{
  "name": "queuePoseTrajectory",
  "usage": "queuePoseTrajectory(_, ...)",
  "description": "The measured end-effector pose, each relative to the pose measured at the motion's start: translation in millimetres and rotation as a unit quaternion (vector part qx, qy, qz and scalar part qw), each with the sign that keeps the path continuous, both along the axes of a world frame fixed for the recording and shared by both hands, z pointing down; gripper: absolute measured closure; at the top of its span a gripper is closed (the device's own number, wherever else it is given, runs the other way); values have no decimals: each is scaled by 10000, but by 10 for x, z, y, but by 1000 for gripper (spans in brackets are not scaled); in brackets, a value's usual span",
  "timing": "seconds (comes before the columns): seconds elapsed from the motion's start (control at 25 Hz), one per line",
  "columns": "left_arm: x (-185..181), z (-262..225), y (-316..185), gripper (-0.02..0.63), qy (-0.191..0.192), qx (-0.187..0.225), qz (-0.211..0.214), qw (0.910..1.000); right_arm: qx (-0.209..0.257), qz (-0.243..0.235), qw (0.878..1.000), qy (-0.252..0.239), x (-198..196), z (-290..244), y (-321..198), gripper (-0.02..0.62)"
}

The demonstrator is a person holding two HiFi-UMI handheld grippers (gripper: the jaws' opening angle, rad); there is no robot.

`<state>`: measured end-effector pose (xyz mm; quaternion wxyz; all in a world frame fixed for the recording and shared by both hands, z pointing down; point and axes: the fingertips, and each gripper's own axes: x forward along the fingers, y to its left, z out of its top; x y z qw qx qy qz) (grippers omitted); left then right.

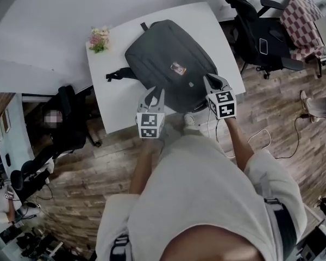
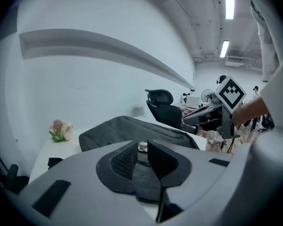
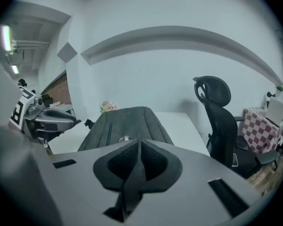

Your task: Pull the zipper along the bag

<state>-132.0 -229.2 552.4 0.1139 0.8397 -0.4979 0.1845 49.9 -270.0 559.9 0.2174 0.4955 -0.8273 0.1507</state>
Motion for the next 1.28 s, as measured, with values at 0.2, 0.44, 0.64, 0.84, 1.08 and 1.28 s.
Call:
queuePoseTrajectory(0.2, -377, -431, -232, 560, 128, 506, -516, 9973, 469, -142, 9986, -204, -233, -403, -236, 581)
queuePoseTrajectory(0.44, -726, -750, -454, 575, 148, 842, -890, 9924, 880, -332, 9951, -311, -459, -775, -470, 581)
queuePoseTrajectory(0.64, -893, -905, -564, 580, 170, 999, -1028, 9895, 1211, -472, 9906, -422, -627, -1030, -589, 581)
queuePoseTrajectory(0.84, -978, -1007, -641, 580, 166, 1120, -1099, 9875, 1384, -515, 9882, -403, -736, -1161, -688, 581)
queuePoseTrajectory(1.08, -1070, -1051, -680, 580, 157, 1171, -1148, 9863, 1403, -544, 9878, -396, -829, -1177, -712, 581)
queuePoseTrajectory(1.28, -1098, -1047, -719, 580, 146, 1155, -1147, 9866, 1387, -571, 9881, -353, -875, -1171, -721, 581)
